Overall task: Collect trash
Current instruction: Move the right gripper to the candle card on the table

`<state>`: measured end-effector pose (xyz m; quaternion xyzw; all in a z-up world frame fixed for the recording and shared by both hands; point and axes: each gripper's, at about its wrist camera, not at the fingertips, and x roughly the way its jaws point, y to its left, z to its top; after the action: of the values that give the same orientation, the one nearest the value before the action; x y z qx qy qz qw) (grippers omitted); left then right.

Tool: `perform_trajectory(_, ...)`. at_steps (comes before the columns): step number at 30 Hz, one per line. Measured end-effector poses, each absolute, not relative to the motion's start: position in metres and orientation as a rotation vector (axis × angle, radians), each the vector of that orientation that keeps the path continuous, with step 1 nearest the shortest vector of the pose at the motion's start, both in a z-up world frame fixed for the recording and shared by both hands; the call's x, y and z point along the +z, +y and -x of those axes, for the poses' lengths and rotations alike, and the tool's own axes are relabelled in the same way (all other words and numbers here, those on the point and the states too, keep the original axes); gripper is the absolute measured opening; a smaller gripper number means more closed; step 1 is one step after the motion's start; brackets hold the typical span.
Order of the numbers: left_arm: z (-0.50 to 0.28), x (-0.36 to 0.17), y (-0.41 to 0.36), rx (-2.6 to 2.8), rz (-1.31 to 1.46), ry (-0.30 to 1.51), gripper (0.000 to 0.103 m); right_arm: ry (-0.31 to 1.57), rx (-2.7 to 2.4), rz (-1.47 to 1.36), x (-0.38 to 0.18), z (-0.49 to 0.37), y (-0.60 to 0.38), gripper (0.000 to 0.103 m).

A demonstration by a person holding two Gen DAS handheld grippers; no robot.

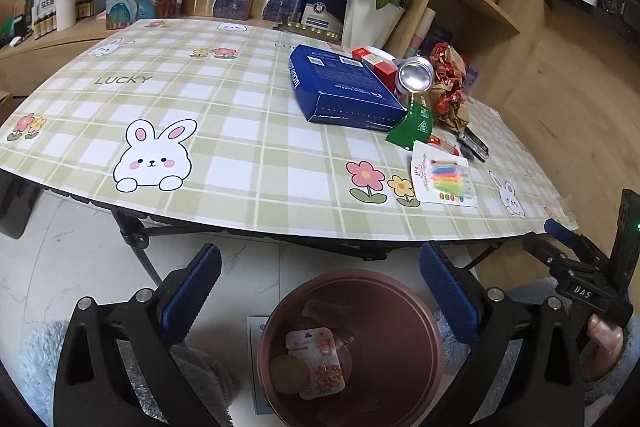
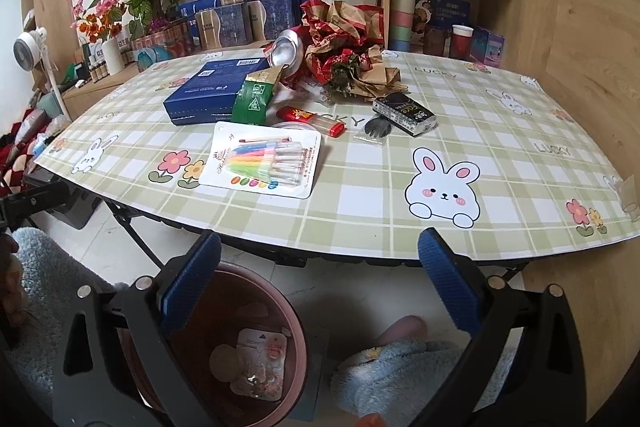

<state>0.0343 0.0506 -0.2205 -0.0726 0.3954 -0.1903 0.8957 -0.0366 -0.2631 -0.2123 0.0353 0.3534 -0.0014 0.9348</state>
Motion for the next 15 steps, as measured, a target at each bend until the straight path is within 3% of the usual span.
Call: perform_trajectory(15, -0.0355, -0.2274, 0.0462, -0.38, 0.119, 0.842, 0.097, 0.7, 0.033, -0.095, -0.2099, 0.0376, -0.264, 0.097)
